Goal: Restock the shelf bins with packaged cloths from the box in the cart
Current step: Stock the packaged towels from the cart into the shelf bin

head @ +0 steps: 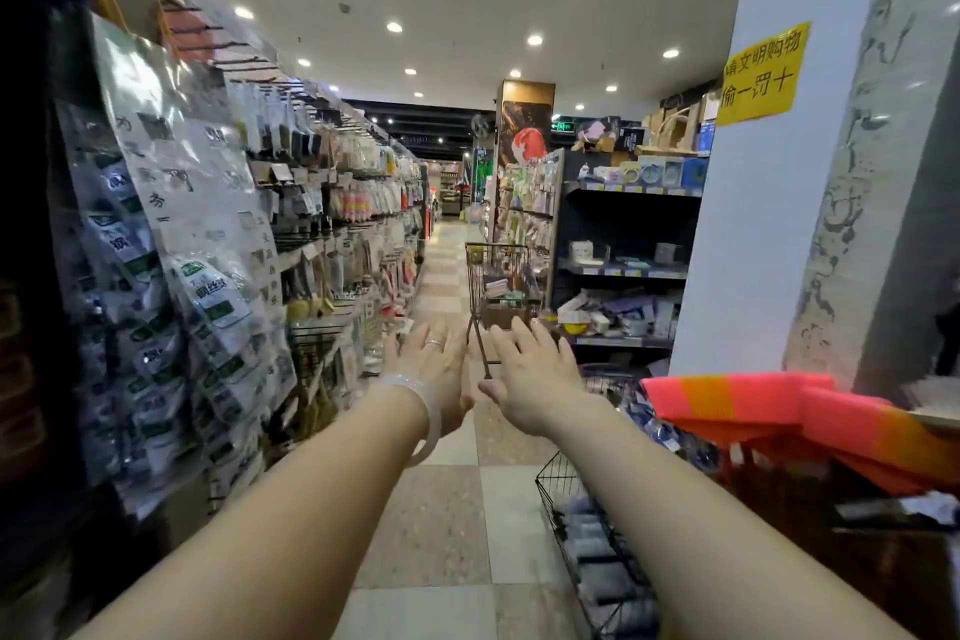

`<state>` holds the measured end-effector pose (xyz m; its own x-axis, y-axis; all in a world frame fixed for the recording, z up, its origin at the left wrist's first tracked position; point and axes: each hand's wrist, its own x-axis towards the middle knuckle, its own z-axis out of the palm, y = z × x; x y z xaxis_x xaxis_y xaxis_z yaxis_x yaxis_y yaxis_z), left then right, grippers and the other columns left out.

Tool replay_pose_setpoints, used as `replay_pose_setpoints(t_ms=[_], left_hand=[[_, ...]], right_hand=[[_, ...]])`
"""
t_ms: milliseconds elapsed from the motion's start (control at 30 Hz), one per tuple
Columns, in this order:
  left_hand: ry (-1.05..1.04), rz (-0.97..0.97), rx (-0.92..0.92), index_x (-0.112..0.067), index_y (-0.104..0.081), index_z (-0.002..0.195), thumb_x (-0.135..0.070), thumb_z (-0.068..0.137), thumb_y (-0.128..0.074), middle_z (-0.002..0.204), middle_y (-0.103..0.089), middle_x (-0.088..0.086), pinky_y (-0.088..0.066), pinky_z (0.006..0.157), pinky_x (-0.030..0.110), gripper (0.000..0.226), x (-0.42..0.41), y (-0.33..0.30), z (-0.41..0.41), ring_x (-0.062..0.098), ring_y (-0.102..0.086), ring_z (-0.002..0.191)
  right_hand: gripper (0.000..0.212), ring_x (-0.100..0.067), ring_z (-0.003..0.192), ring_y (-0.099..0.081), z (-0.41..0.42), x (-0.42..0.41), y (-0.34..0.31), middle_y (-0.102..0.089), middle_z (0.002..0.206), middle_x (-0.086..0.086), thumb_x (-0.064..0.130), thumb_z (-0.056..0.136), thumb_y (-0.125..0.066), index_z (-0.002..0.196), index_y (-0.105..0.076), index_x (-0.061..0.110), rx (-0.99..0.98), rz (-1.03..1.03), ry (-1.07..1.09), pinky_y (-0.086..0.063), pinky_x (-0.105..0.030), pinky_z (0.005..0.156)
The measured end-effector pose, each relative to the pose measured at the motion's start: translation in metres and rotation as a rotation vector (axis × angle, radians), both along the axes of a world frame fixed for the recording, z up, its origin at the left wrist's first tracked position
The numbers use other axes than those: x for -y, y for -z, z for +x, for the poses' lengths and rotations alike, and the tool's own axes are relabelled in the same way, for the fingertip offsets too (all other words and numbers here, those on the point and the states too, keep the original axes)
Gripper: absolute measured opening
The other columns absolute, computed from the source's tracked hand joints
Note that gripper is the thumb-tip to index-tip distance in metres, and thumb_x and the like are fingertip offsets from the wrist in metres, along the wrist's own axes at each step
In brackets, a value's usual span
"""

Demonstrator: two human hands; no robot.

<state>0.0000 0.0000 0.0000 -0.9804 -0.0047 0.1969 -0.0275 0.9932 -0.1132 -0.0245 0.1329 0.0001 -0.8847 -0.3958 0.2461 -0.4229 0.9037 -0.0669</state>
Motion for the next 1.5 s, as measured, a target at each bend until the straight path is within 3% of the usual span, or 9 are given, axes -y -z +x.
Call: replay_pose_setpoints(t_ms=[100, 267, 433, 967, 1267, 1500], left_hand=[[-0.006, -0.048, 0.086, -0.016, 0.006, 0.152, -0.050, 0.093, -0.042, 0.161, 0.003, 0.006, -0.001, 0.118, 0.053, 0.083, 0.000, 0.020, -0.039, 0.025, 0.003, 0.148], [0.002, -0.053, 0.142, -0.015, 0.003, 0.152, -0.050, 0.091, -0.045, 0.160, -0.003, 0.008, -0.010, 0.118, 0.049, 0.084, -0.004, 0.045, -0.133, 0.027, -0.003, 0.147], [-0.021, 0.036, 0.268, -0.015, 0.006, 0.152, -0.044, 0.094, -0.046, 0.161, 0.001, 0.006, -0.009, 0.119, 0.047, 0.083, -0.009, 0.056, -0.235, 0.025, -0.001, 0.148], [-0.017, 0.136, 0.294, -0.016, 0.000, 0.152, -0.042, 0.093, -0.049, 0.161, -0.003, 0.007, -0.011, 0.120, 0.046, 0.081, 0.060, 0.097, -0.545, 0.025, -0.002, 0.148], [0.042, 0.182, 0.320, -0.018, 0.001, 0.152, -0.044, 0.093, -0.048, 0.161, -0.001, 0.003, -0.009, 0.119, 0.045, 0.081, 0.130, 0.107, -0.737, 0.023, 0.001, 0.148], [0.044, 0.167, 0.346, -0.018, -0.004, 0.151, -0.042, 0.092, -0.049, 0.160, -0.005, 0.003, -0.012, 0.118, 0.044, 0.078, 0.167, 0.129, -0.888, 0.023, -0.003, 0.148]], right_hand=[[0.068, -0.027, 0.147, 0.006, -0.040, 0.000, 0.021, 0.003, 0.160, -0.007, 0.045, 0.097, -0.039, 0.151, -0.005, 0.022, 0.069, 0.045, 0.012, -0.003, -0.050, 0.118], [0.070, -0.026, 0.148, 0.003, -0.139, -0.002, 0.050, 0.004, 0.160, -0.008, 0.044, 0.096, -0.042, 0.151, -0.006, 0.021, 0.129, 0.104, 0.000, -0.003, -0.049, 0.119], [0.072, -0.027, 0.148, 0.002, -0.243, -0.009, 0.060, 0.000, 0.160, -0.008, 0.042, 0.096, -0.045, 0.151, -0.004, 0.020, 0.199, 0.100, -0.029, -0.004, -0.047, 0.118], [0.072, -0.028, 0.147, -0.008, -0.558, 0.063, 0.104, -0.009, 0.159, -0.009, 0.042, 0.093, -0.049, 0.150, -0.010, 0.021, 0.242, 0.136, -0.036, -0.009, -0.048, 0.118], [0.074, -0.026, 0.148, 0.004, -0.743, 0.120, 0.112, 0.000, 0.160, -0.008, 0.043, 0.096, -0.044, 0.152, 0.000, 0.021, 0.343, 0.139, 0.038, -0.003, -0.046, 0.119], [0.072, -0.027, 0.148, 0.002, -0.892, 0.146, 0.126, 0.000, 0.160, -0.009, 0.044, 0.096, -0.044, 0.152, -0.005, 0.020, 0.381, 0.167, 0.076, -0.005, -0.047, 0.119]])
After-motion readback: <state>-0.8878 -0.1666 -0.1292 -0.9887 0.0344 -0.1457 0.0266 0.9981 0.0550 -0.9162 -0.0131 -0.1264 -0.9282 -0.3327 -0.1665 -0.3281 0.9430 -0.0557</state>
